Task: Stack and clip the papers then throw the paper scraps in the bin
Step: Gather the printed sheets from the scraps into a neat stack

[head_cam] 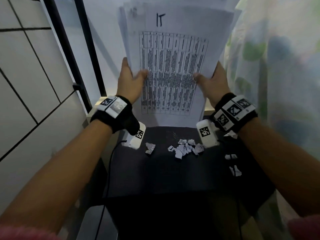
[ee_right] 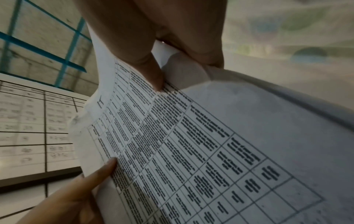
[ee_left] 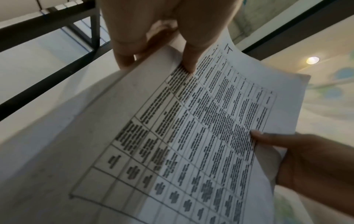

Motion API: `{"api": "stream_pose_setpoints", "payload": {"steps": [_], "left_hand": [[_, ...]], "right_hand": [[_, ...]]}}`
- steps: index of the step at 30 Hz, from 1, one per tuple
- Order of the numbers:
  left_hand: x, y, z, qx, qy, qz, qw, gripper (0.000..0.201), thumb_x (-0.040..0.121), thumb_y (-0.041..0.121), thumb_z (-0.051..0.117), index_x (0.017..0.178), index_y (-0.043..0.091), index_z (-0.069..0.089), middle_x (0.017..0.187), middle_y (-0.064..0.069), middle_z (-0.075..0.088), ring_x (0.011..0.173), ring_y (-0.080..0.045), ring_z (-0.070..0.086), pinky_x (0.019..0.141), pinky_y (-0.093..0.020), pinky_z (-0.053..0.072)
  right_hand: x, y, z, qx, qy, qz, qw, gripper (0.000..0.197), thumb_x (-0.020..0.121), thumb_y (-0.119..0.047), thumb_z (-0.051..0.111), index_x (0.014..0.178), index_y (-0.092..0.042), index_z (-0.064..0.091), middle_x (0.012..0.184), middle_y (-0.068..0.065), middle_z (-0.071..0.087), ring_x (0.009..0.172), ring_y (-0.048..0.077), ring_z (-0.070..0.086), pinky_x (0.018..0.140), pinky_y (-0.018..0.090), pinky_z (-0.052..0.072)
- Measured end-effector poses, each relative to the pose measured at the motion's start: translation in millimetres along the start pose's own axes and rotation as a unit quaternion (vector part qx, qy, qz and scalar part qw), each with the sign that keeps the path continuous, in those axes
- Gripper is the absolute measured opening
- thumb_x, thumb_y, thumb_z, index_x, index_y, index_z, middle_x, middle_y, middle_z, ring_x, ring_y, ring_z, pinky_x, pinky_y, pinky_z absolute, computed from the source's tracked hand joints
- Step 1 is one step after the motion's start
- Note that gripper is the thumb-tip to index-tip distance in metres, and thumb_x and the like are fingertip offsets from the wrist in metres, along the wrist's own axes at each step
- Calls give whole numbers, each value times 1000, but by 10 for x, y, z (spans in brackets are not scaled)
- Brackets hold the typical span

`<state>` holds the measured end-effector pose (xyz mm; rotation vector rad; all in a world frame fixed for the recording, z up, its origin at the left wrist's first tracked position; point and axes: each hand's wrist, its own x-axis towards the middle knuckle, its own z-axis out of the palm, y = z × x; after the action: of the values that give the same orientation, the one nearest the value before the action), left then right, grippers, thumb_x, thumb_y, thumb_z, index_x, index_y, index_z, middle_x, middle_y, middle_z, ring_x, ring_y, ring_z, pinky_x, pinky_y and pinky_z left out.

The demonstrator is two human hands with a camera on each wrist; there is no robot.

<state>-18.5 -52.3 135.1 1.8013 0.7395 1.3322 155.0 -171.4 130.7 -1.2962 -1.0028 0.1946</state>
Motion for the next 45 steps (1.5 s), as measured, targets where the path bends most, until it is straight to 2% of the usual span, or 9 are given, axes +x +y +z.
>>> {"api": "stream_pose_setpoints", "payload": {"steps": [5,10,16,20,25,28,31,40,45], "left_hand": [[-360,39,-117,15,10,58,998,40,91,13,56,124,10,32,99,23,50,83,24,55,76,3,44],[-790,-137,-135,-11,-25,4,1000,54,92,15,55,135,2,26,124,0,51,116,-16,52,105,-39,44],[-970,-220,-98,-14,-72,-47,996,47,93,10,54,131,4,28,113,0,51,102,-14,53,93,-28,45],[-934,-119,-59,-17,-70,-40,997,47,95,6,47,134,7,23,114,0,48,92,-6,54,81,-17,43],[-961,-54,-61,-36,-29,-42,998,43,96,12,47,132,8,24,110,-1,51,83,-1,55,73,-14,44],[-1046,-158,-101,-28,-57,-91,994,45,94,27,51,131,12,29,112,2,53,100,-15,55,96,-36,46],[-1113,-213,-144,-29,-85,-109,990,38,90,29,57,120,17,36,110,4,57,105,-19,55,103,-45,44],[-959,36,-81,-23,-10,-35,999,21,97,8,40,116,9,35,101,-8,54,87,-20,54,78,-31,45],[-1174,-100,-82,-23,-28,-85,996,35,96,12,44,128,7,32,92,7,51,83,-6,52,83,-29,46]], "right_hand": [[-287,-158,-155,3,-12,-17,1000,56,84,-5,64,134,-1,41,132,15,55,120,27,56,102,47,47],[-728,7,-220,13,-20,56,998,53,83,3,63,132,-1,43,126,11,58,114,27,58,100,47,47],[-952,81,-252,-6,-38,115,993,61,77,4,70,131,-1,42,115,-1,54,105,12,53,88,22,47],[-843,50,-240,9,8,115,993,59,74,12,66,125,-1,42,115,13,59,98,23,59,91,38,52],[-798,10,-191,2,29,107,994,39,79,8,59,113,-9,53,110,14,63,97,27,61,84,36,53],[-874,60,-214,-28,8,91,995,49,81,5,60,126,-6,43,110,4,57,98,20,58,75,19,47],[-923,79,-250,-1,4,107,994,56,79,3,67,126,-6,39,99,-4,59,94,18,60,79,24,49],[-836,-84,-191,13,31,76,997,40,85,-1,61,124,-5,51,119,11,61,114,29,58,99,43,48],[-1051,-33,-217,18,-4,111,994,54,82,4,63,132,-4,43,120,5,55,114,19,52,98,29,40]]}}
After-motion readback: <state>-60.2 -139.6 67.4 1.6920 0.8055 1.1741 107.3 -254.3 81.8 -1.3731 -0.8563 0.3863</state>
